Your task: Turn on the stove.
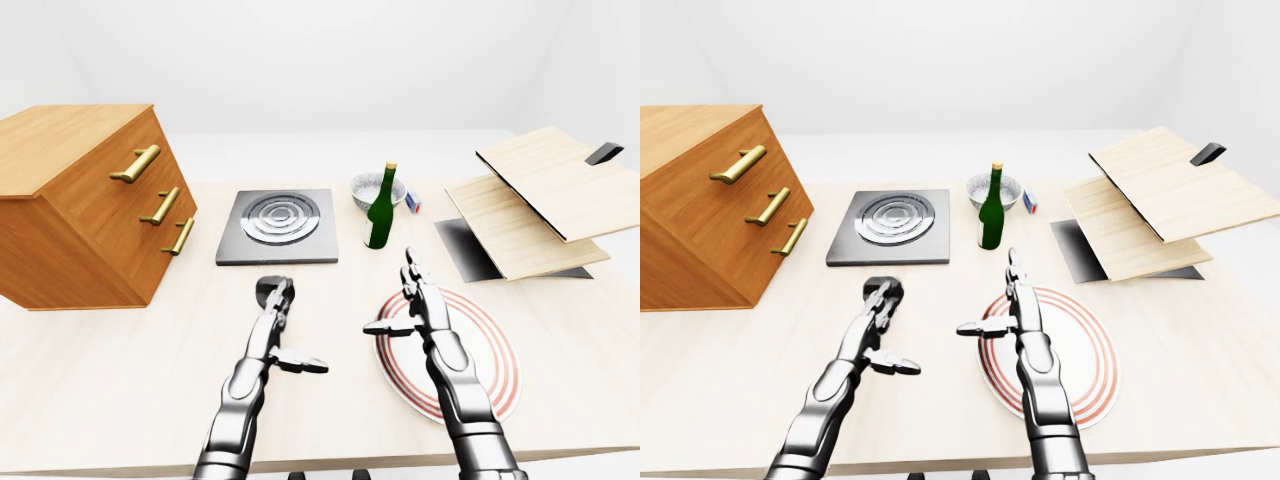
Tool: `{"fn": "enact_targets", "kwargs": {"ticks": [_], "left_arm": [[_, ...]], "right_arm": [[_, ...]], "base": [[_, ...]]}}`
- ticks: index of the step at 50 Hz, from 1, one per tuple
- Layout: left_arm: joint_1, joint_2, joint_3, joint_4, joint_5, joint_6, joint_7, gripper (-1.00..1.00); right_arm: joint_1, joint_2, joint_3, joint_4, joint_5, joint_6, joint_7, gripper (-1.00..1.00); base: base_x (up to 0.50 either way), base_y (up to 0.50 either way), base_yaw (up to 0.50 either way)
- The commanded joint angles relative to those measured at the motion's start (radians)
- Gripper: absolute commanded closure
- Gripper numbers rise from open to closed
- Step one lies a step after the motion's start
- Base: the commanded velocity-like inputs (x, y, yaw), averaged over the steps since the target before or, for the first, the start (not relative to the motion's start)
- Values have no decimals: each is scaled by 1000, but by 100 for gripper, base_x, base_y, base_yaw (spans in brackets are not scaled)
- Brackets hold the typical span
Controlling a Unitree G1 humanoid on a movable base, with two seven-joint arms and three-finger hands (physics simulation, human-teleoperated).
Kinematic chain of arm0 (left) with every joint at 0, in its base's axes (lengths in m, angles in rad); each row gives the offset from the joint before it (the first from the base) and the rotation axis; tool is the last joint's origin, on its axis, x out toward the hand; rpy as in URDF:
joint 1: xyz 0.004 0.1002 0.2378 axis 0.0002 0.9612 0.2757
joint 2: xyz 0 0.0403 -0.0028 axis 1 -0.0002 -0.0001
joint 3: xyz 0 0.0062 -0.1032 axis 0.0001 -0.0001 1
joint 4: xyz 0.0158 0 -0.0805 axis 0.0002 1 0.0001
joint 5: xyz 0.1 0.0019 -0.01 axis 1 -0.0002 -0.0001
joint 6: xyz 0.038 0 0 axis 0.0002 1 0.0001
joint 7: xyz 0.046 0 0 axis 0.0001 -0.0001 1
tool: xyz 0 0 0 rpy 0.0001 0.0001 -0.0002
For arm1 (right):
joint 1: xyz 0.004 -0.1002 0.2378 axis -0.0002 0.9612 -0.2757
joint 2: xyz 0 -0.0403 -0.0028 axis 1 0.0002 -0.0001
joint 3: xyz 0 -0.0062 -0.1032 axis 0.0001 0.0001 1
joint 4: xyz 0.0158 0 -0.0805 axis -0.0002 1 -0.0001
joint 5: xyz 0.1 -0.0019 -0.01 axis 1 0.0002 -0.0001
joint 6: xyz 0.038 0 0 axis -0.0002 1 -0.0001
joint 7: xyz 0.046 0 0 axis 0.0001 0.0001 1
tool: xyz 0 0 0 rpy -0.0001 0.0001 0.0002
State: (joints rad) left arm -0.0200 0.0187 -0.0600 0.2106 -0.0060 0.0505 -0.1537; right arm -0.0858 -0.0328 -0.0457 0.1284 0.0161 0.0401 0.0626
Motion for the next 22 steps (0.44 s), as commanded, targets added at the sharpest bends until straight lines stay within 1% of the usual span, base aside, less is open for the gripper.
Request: {"fn": "enact_targets", "kwargs": {"ticks": [1, 3, 5, 10, 13, 14, 15, 16, 17, 18, 20, 21, 22], "left_arm": [[162, -35, -163, -200, 1, 37, -101, -100], [163, -33, -166, -202, 1, 37, -101, -100], [168, -31, -169, -214, -1, 37, -101, -100], [159, -30, -162, -205, -6, 37, -102, -100], [141, -35, -127, -214, -35, 37, -95, -100], [78, -39, -38, -178, -26, -34, -2, -100], [74, -39, -33, -175, -25, -42, 3, -100], [-24, -33, 112, -139, -75, -93, 137, -100], [-39, -16, 151, -153, -104, -116, 169, -100], [-26, 2, 178, -220, -150, -102, 167, -100], [4, 19, 195, -321, -231, -32, 136, -100], [23, 28, 196, -364, -227, -14, 130, -100], [25, 25, 191, -361, -221, -17, 124, -100]], "right_arm": [[-2, -5, -8, -19, 15, 19, 1, -100], [-4, -5, -9, -13, 14, 15, 1, -100], [-6, -6, -11, -16, 16, 20, 2, -100], [-2, -5, -9, -19, 15, 19, 2, -100], [-3, -5, -8, -13, 15, 13, 4, -100], [0, -5, -8, -20, 15, 18, 4, -100], [0, -5, -8, -21, 15, 18, 4, -100], [4, -6, -10, -33, 18, 24, 6, -100], [5, -6, -10, -35, 18, 25, 6, -100], [6, -6, -10, -38, 19, 26, 7, -100], [5, -4, -9, -35, 17, 24, 6, -100], [-2, -3, -8, -14, 14, 12, 3, -100], [-4, -2, -5, -5, 10, 6, 1, -100]], "base": [[0, 0, 0], [0, 0, 0], [0, 0, 0], [0, 0, 0], [0, 0, 0], [0, 0, 0], [0, 0, 0], [0, 0, 0], [0, 0, 0], [0, 0, 0], [0, 0, 0], [0, 0, 0], [0, 0, 0]]}}
